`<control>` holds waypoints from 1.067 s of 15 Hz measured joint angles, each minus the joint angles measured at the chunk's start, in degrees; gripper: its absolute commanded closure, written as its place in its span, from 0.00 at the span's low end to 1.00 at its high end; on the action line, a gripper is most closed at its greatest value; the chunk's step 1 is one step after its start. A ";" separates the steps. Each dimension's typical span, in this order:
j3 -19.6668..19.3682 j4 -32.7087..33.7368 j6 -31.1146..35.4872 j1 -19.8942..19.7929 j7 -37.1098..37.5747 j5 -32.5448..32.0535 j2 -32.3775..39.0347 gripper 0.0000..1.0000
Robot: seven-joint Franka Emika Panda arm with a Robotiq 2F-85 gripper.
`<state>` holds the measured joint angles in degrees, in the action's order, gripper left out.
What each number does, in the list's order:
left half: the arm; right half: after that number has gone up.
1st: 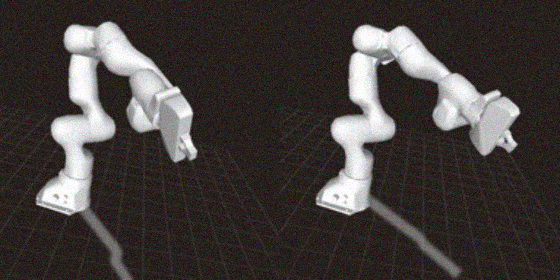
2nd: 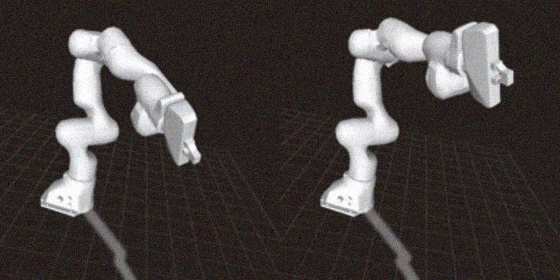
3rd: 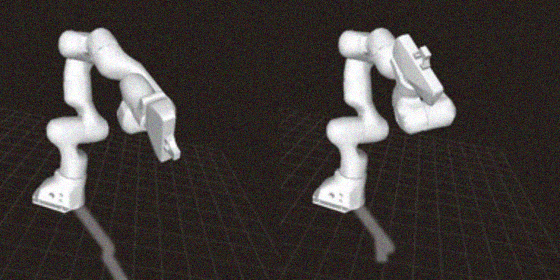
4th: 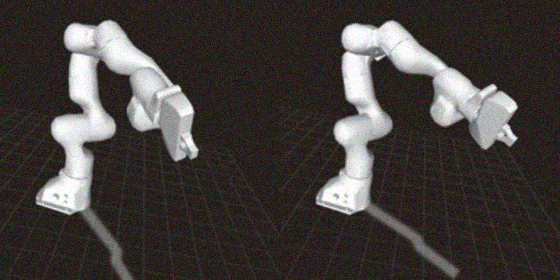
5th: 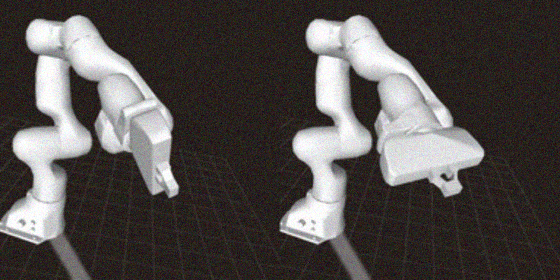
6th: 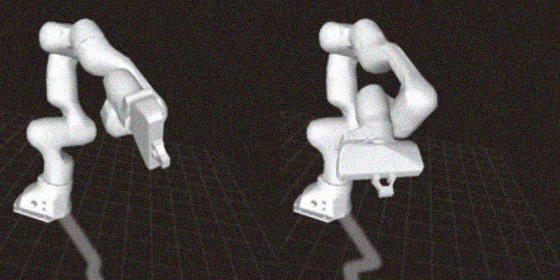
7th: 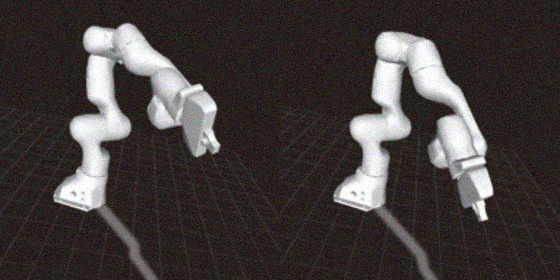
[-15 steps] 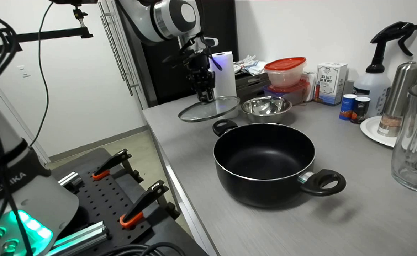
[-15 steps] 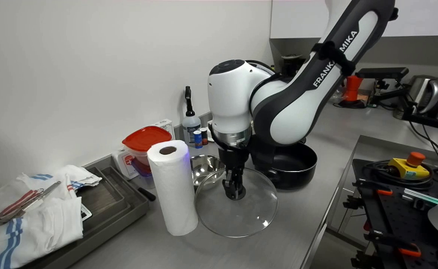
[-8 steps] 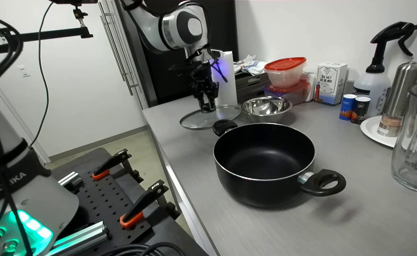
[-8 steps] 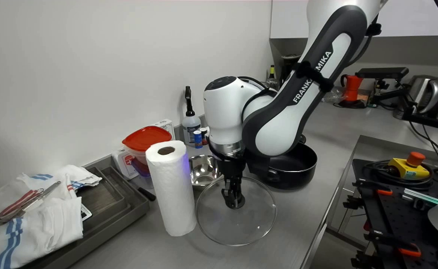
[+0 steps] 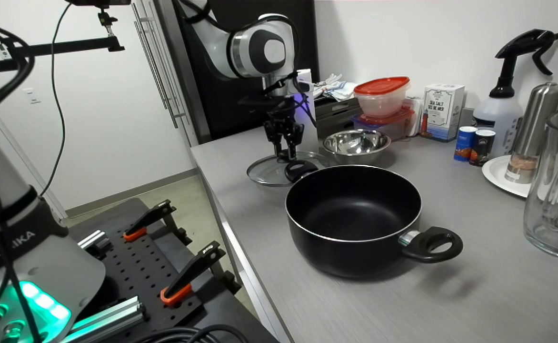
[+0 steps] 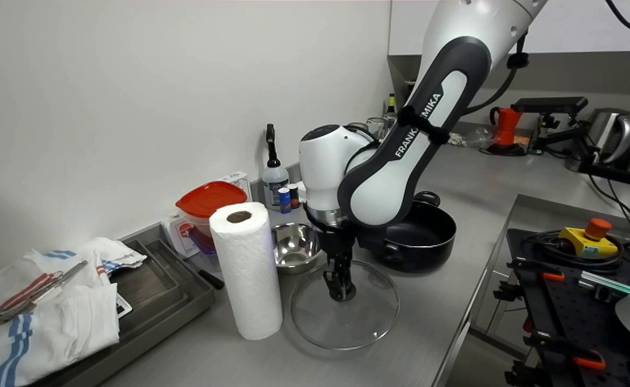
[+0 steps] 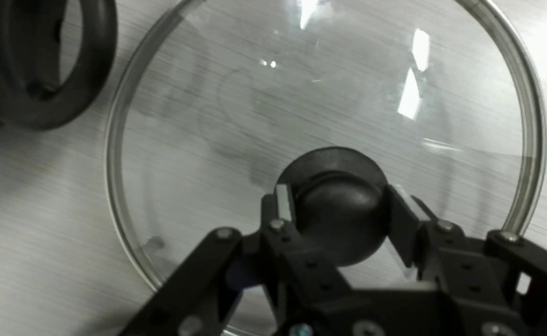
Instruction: Place the pot's lid on the counter
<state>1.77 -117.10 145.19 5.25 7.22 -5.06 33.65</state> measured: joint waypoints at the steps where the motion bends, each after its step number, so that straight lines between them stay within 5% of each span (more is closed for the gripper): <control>1: 0.09 0.08 0.28 -0.55 -0.78 0.62 0.43 0.75; 12: 1.43 0.08 6.25 -4.74 -6.32 3.69 4.34 0.75; 13: 1.44 0.04 6.49 -4.84 -6.48 3.69 4.34 0.28; 16: 1.45 -0.08 6.73 -4.99 -7.23 3.69 4.34 0.12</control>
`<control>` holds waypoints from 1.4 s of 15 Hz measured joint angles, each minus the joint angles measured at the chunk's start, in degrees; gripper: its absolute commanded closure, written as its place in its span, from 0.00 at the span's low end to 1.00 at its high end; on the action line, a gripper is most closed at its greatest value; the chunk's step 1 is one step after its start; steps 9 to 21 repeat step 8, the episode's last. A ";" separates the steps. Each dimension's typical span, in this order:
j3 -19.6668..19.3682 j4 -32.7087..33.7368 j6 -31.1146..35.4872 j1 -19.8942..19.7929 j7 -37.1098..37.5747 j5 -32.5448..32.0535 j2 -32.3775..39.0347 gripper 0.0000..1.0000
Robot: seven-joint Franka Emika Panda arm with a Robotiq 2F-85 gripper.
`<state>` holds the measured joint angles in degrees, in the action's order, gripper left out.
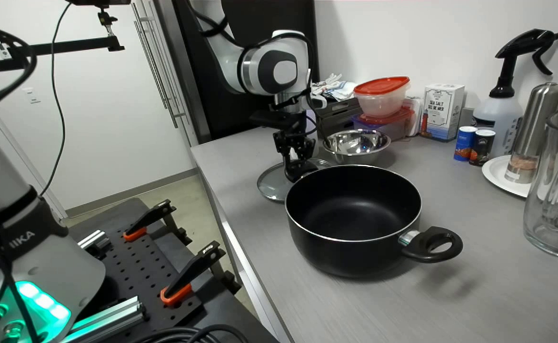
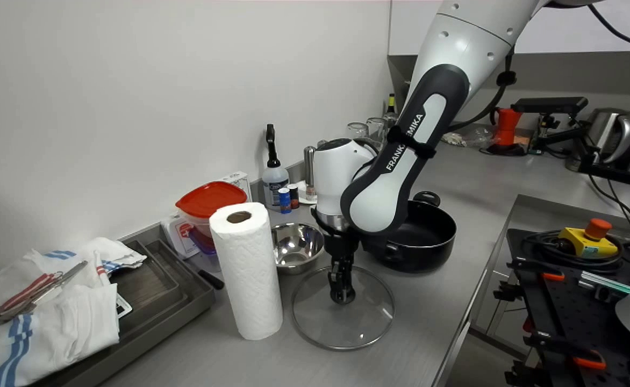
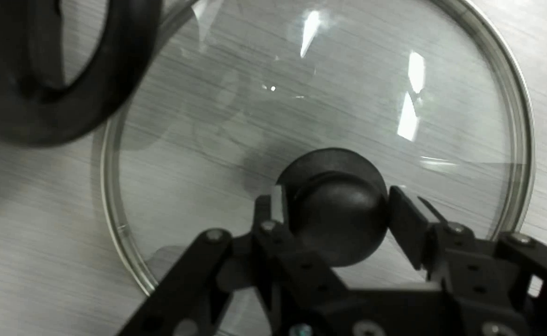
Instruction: Place the pot's lid on the counter
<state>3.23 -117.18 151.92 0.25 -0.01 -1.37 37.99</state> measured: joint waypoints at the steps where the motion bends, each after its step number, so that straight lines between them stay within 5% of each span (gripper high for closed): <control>1: 0.01 -0.08 0.15 -0.04 -0.30 0.00 0.00 0.04; 21: 0.74 -1.54 0.48 -0.09 -2.45 0.00 -1.33 0.00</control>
